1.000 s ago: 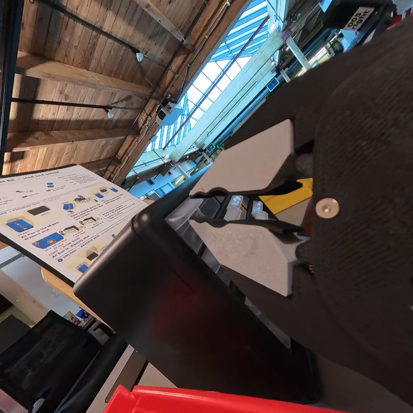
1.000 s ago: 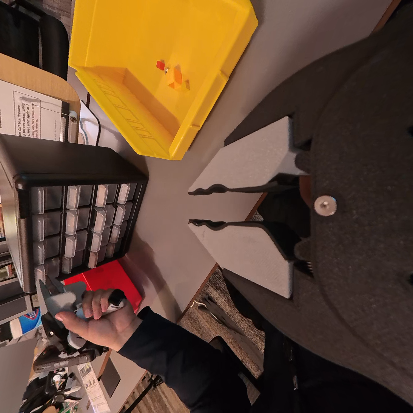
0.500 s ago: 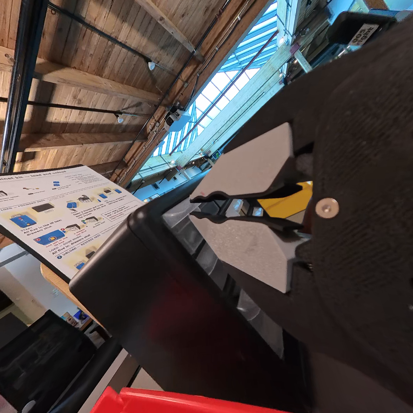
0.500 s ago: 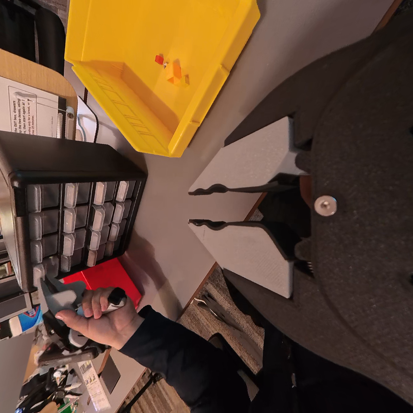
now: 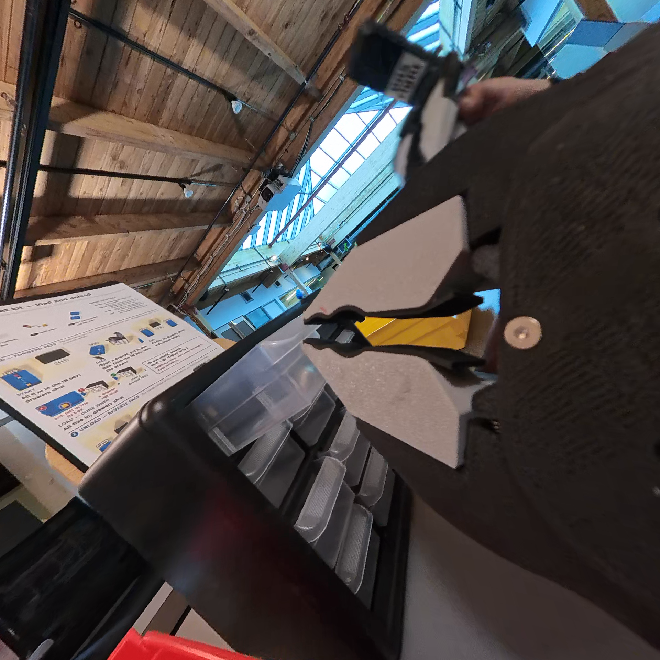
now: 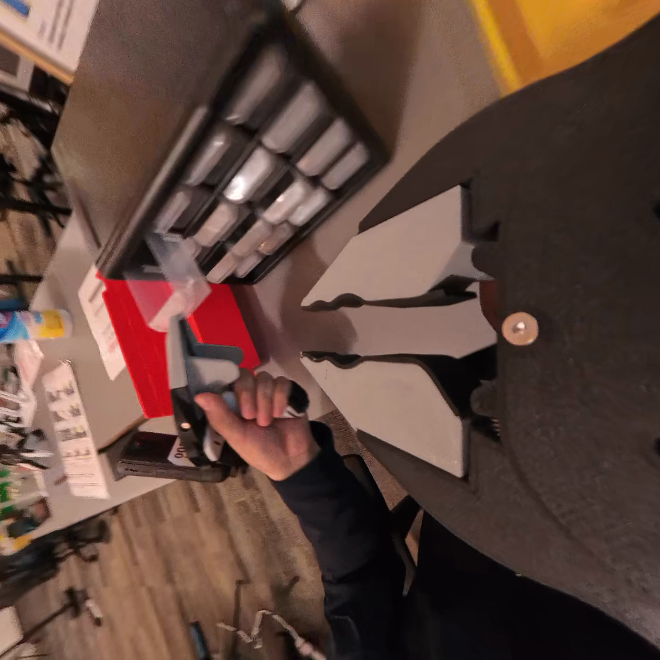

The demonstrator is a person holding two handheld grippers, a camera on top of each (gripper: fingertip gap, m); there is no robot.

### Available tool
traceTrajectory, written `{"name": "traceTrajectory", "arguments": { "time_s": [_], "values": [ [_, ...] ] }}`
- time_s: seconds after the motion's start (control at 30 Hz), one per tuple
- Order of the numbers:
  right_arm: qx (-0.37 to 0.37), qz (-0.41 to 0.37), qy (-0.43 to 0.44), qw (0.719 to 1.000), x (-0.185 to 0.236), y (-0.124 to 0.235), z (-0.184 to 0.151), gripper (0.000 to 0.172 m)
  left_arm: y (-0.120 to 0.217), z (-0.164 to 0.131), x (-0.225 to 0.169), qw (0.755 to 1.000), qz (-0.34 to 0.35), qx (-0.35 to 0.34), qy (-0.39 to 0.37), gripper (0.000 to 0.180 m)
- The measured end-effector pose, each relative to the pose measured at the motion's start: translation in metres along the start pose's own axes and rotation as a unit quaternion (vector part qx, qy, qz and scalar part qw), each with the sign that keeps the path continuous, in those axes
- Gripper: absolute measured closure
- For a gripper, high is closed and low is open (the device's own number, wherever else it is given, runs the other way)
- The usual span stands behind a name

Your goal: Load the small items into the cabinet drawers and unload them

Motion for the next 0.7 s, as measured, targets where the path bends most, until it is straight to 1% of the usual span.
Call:
{"name": "traceTrajectory", "arguments": {
  "time_s": [0.07,0.17,0.23,0.3,0.37,0.47,0.53,0.63,0.7],
  "values": [
    [0.046,0.016,0.036,0.998,-0.016,-0.035,0.041,0.151,0.002,-0.002,-0.001,1.0,-0.001,-0.001,0.003,0.176],
    [0.13,-0.005,0.087,0.988,-0.043,-0.087,0.092,0.152,0.005,-0.003,-0.002,1.0,-0.004,0.002,0.005,0.175],
    [0.181,0.017,0.11,0.977,-0.054,-0.119,0.116,0.152,0.007,-0.002,-0.002,1.0,-0.005,0.003,0.003,0.176],
    [0.23,0.046,0.131,0.963,-0.059,-0.147,0.129,0.153,0.009,-0.001,-0.003,1.0,-0.008,0.003,-0.001,0.175],
    [0.283,0.054,0.156,0.945,-0.064,-0.17,0.133,0.153,0.011,0.001,-0.004,1.0,-0.008,0.004,-0.004,0.176],
    [0.35,0.094,0.192,0.912,-0.06,-0.194,0.129,0.154,0.012,0.0,-0.004,1.0,-0.01,0.007,-0.004,0.176],
    [0.391,0.105,0.225,0.886,-0.056,-0.204,0.125,0.155,0.012,-0.002,-0.004,1.0,-0.012,0.01,-0.006,0.175],
    [0.436,0.155,0.251,0.85,-0.049,-0.212,0.116,0.155,0.012,-0.004,-0.005,1.0,-0.012,0.006,-0.015,0.175],
    [0.459,0.179,0.259,0.83,-0.047,-0.216,0.111,0.16,0.013,-0.005,-0.006,1.0,-0.015,0.003,-0.016,0.175]
  ]
}}
Point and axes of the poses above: each gripper's, where its closed fingertips meet, y back along the fingers, z out of its top, x = y × z across the jaws, the point moved 10 cm from there along y, back along the fingers, and after that the axes turned 15 degrees about y, right-handed, at the moved point
